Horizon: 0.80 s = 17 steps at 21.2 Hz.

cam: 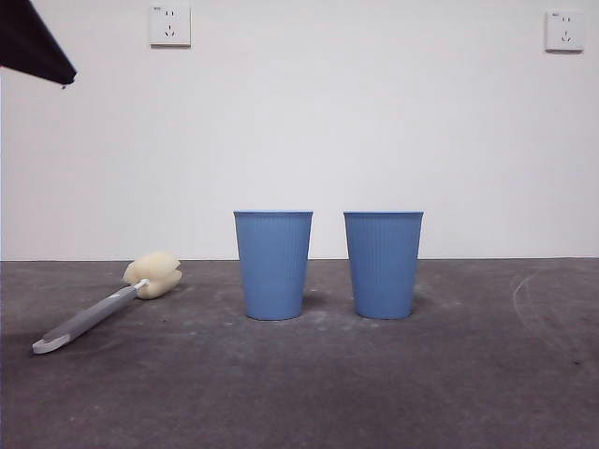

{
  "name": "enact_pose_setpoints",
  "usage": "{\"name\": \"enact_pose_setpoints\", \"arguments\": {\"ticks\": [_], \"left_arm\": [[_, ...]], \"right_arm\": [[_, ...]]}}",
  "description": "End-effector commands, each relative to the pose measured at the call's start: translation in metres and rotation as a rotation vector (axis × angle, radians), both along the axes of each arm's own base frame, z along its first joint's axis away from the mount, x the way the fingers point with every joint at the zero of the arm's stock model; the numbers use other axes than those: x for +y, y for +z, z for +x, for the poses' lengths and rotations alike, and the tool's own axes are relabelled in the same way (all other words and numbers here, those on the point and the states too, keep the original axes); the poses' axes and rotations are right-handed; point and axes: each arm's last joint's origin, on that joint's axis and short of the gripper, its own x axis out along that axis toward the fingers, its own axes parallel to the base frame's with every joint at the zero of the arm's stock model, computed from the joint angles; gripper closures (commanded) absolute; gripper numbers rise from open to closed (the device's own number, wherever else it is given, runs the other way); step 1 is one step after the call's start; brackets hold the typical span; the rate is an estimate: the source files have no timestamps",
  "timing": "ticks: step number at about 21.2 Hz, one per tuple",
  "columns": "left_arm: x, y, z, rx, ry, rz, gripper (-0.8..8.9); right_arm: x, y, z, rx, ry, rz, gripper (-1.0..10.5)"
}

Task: Pick up the cup brush,pick up the cup,insert the brush into the cup,clean the cup,put the cup brush back,put the cup back to the fixed position on the table

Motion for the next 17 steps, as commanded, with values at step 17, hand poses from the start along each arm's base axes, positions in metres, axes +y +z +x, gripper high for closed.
{"name": "enact_pose_setpoints", "arguments": {"ticks": [17], "left_arm": [[0.070, 0.015, -0.018, -0.813, 0.517, 0.258, 8.18]], "right_arm": [[0.000, 0.001, 0.000, -0.009, 0.008, -0.001, 9.5]]}}
